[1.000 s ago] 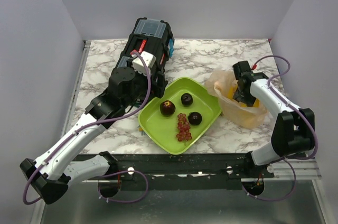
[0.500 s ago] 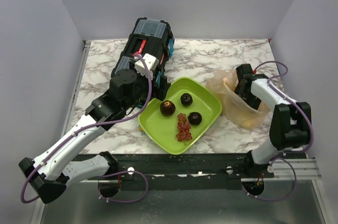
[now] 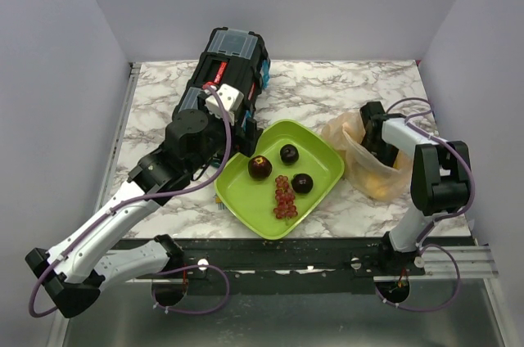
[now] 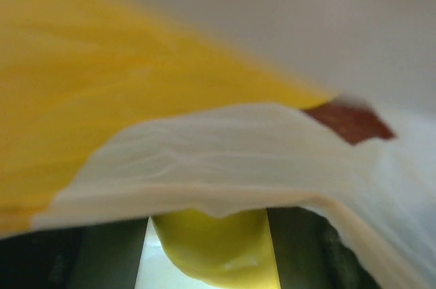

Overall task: Take the fake fruits out of the plastic bag
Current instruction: Take out the fake fruit from the plastic bag.

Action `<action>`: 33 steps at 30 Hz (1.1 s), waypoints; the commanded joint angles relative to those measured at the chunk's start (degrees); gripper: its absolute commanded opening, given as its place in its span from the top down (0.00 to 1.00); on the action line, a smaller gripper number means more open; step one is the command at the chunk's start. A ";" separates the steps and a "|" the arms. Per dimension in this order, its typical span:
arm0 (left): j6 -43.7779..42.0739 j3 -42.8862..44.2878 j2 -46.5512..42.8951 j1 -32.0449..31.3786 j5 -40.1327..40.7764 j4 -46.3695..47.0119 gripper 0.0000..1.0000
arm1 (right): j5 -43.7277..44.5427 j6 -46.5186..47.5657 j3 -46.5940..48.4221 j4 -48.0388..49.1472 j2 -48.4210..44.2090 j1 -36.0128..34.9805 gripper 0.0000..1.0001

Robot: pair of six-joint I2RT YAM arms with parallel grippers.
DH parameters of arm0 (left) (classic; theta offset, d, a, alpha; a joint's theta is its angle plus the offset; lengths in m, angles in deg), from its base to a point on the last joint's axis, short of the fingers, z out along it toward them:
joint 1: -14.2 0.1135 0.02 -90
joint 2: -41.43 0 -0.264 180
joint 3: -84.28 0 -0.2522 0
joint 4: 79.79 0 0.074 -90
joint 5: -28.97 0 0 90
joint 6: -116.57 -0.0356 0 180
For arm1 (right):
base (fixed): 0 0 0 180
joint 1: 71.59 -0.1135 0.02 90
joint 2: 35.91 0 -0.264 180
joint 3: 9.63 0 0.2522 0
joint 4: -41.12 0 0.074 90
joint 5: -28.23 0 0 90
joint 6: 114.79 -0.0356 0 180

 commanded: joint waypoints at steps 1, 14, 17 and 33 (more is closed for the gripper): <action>-1.29 0.17 -1.50 -0.59 2.13 0.63 0.02 | -3.04 -1.04 -1.54 2.44 0.92 0.00 0.47; -0.85 0.08 -0.47 -0.97 1.33 0.74 0.01 | 2.90 -0.50 -1.46 6.00 -15.83 0.00 0.88; -0.63 -0.08 -0.16 -0.97 1.04 0.91 0.01 | 1.90 0.09 -1.80 9.88 -19.35 0.01 0.93; -0.58 -0.53 1.12 -0.97 1.09 1.32 0.01 | -3.01 6.13 -3.44 24.46 -38.80 0.00 0.95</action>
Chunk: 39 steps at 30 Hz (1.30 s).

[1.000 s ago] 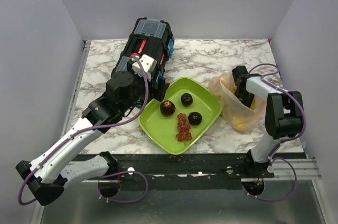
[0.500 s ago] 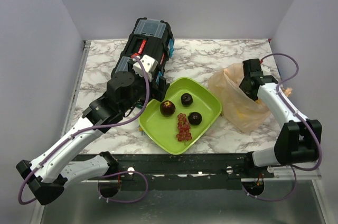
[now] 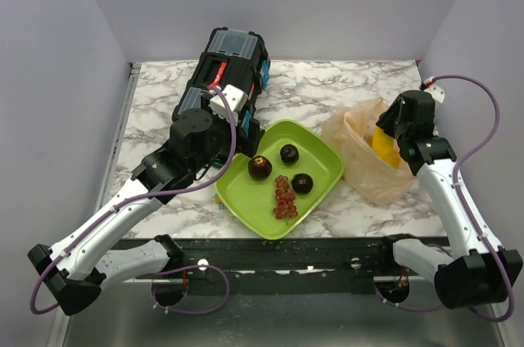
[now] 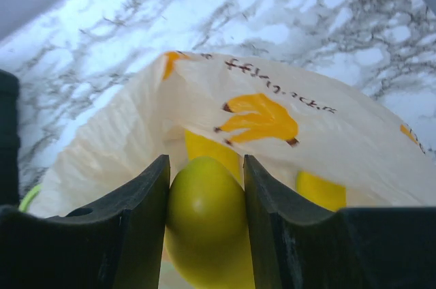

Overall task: Take the fake fruits out of the plastic bag
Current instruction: Take out the fake fruit from the plastic bag, then place the fake fruit in the bin.

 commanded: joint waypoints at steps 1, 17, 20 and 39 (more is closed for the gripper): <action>0.11 -0.60 0.21 -0.36 0.43 1.26 0.01 | -4.06 3.03 1.40 4.61 -3.62 -0.04 0.95; 1.04 -0.37 0.99 -0.35 -1.15 1.14 0.01 | -29.73 3.17 15.48 -1.58 -3.01 0.00 0.97; 1.17 -0.35 0.91 -0.35 -1.51 1.17 0.02 | -42.81 2.03 16.98 -0.61 -0.52 -0.02 0.97; 1.26 -0.59 0.39 -0.21 1.40 1.09 0.01 | -21.32 -4.28 11.76 2.03 12.58 -31.15 0.99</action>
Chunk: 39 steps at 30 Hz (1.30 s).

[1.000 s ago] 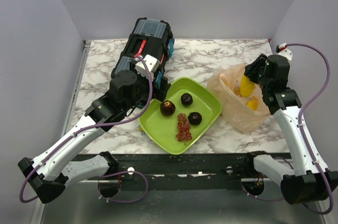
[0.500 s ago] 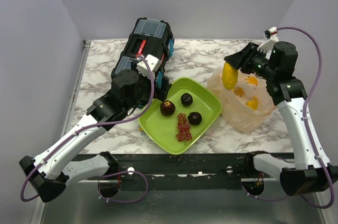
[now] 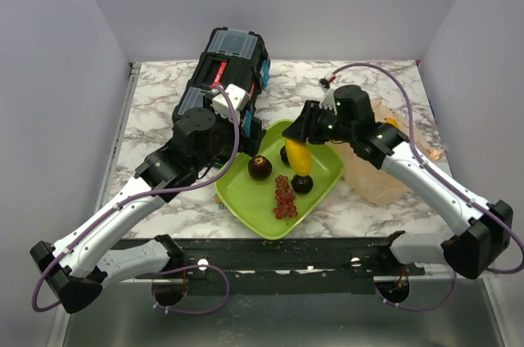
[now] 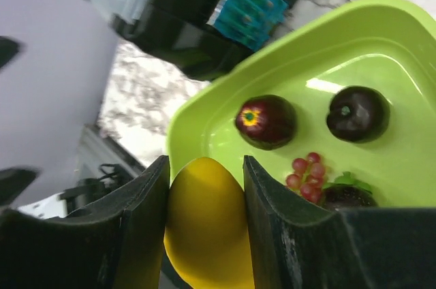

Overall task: Take the fake fruits out of the plastic bag
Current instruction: Place the fake fruit in the bin.

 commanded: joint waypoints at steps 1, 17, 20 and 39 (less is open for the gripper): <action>0.12 -0.62 -0.76 -0.27 1.50 0.87 0.01 | 16.36 2.24 3.88 -6.15 5.97 -4.58 0.99; 0.45 -0.35 -1.14 -0.27 0.36 0.52 0.01 | 42.64 7.98 3.00 -14.52 19.92 -8.15 0.98; 0.04 -0.73 -1.24 -0.22 0.83 0.91 0.01 | 43.17 7.56 2.35 -13.47 22.10 -8.26 0.97; 0.27 -0.95 -0.14 -0.27 -0.32 1.14 0.01 | 41.96 7.92 1.31 -10.07 26.75 -9.25 0.51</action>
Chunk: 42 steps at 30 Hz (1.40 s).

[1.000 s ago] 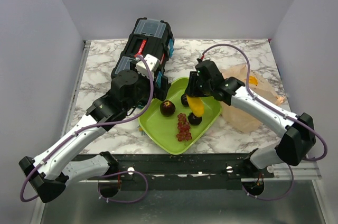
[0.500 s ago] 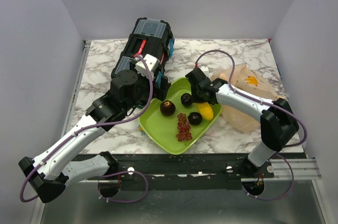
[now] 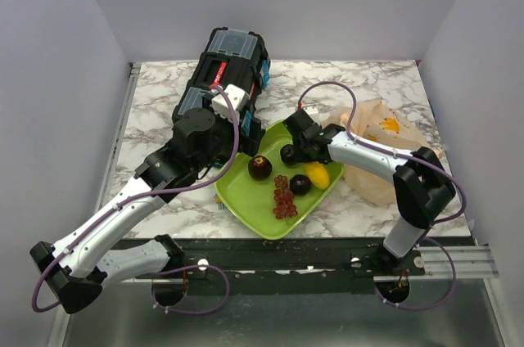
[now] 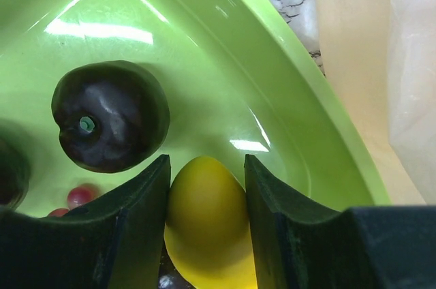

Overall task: Take the fake fruits out of the plastic bag
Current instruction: Place the fake fruit in the bin, then adjust the plastic bag at the center of the board.

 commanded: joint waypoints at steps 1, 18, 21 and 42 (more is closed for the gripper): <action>0.25 -0.67 0.10 -0.27 -0.85 1.03 0.01 | 0.60 0.22 0.37 0.83 0.08 -0.67 0.47; 0.64 -1.30 3.80 -0.27 -2.58 1.80 0.01 | 6.43 -0.79 5.78 -13.00 -23.69 -0.64 0.37; 0.86 -1.38 5.69 -0.27 -4.47 2.02 0.02 | 7.09 -3.49 5.48 -15.71 -29.77 -0.66 0.40; 25.74 26.04 39.72 -8.35 -17.67 8.68 0.04 | -12.40 -17.12 -7.94 -15.50 -32.37 32.39 0.59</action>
